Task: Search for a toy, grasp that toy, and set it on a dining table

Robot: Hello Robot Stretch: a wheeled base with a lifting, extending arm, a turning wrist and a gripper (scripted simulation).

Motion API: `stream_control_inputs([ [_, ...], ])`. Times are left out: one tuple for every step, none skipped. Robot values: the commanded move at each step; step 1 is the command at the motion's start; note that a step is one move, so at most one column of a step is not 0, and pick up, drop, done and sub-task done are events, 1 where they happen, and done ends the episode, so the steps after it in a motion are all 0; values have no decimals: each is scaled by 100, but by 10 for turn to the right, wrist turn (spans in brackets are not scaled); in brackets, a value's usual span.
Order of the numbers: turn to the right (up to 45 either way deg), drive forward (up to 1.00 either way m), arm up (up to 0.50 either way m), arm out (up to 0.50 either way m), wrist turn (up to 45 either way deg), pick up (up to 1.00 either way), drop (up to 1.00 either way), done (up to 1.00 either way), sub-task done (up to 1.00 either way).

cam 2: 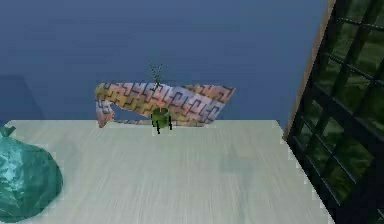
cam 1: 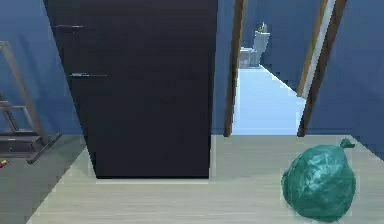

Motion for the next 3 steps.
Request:
stream_control_inputs([
  [180, 0, 0, 0, 0, 0, 0, 0, 0],
  [0, 100, 0, 0, 0, 0, 0, 0, 0],
  [0, 85, 0, 0, 0, 0, 0, 0, 0],
])
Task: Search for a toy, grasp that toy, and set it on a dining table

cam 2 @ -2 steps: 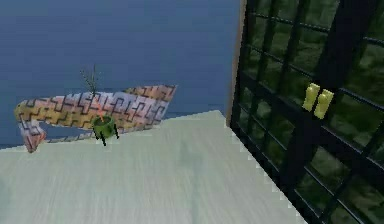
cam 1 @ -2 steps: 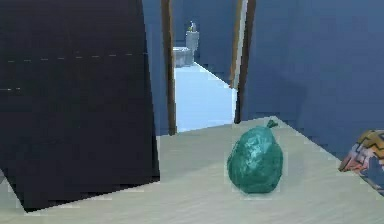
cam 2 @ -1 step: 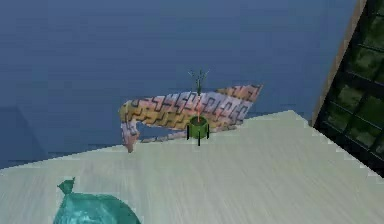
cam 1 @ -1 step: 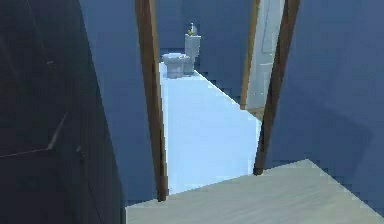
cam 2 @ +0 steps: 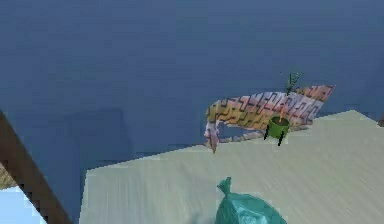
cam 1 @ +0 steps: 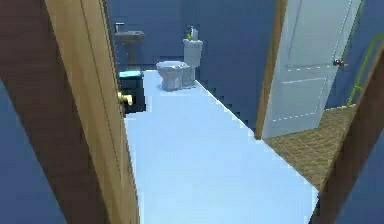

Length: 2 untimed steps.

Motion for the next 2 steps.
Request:
stream_control_inputs([
  [180, 0, 0, 0, 0, 0, 0, 0, 0],
  [0, 100, 0, 0, 0, 0, 0, 0, 0],
])
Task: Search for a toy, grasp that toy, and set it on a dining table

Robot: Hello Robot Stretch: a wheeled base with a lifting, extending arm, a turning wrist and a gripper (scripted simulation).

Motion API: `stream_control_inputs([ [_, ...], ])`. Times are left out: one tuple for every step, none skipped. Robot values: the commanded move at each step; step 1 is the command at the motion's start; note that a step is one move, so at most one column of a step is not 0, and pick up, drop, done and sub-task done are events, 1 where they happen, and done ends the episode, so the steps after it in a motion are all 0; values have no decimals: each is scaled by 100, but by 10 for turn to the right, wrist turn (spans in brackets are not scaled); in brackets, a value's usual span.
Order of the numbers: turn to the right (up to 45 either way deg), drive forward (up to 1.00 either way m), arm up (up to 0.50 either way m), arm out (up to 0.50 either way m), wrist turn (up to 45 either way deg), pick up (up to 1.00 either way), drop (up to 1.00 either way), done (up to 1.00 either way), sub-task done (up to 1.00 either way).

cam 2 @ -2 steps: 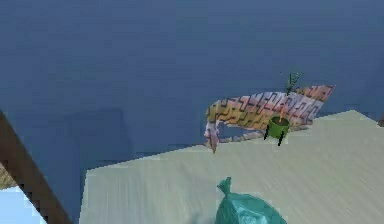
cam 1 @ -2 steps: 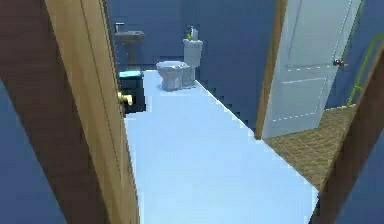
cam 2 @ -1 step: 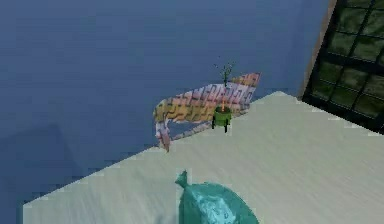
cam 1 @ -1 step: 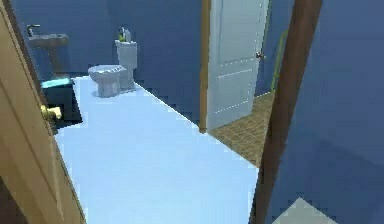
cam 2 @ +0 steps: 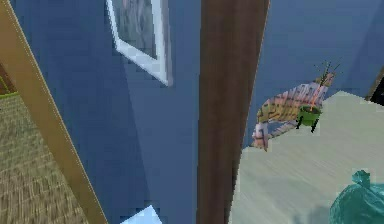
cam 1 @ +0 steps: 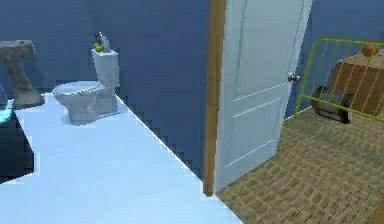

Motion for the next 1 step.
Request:
stream_control_inputs([
  [240, 0, 0, 0, 0, 0, 0, 0, 0],
])
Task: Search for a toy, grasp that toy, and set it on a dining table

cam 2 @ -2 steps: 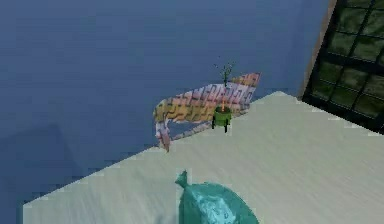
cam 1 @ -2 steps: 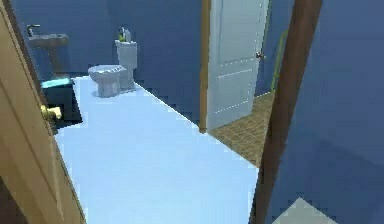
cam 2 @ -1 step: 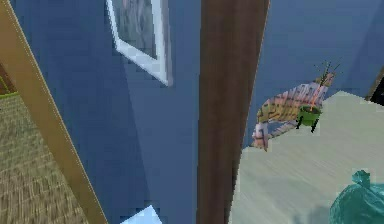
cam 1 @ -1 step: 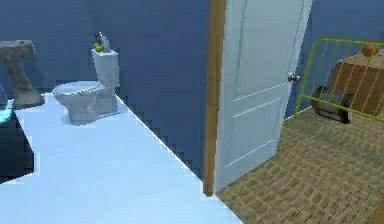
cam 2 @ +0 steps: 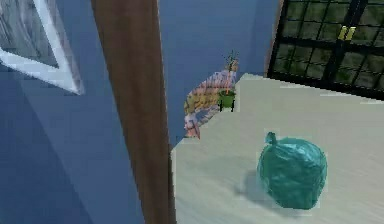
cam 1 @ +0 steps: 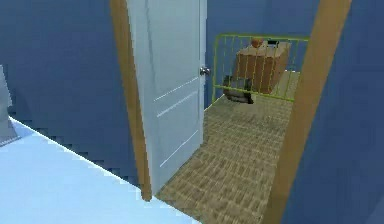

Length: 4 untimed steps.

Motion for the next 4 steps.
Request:
stream_control_inputs([
  [0, 85, 0, 0, 0, 0, 0, 0, 0],
  [330, 0, 0, 0, 0, 0, 0, 0, 0],
  [0, 5, 0, 0, 0, 0, 0, 0, 0],
  [0, 45, 0, 0, 0, 0, 0, 0, 0],
])
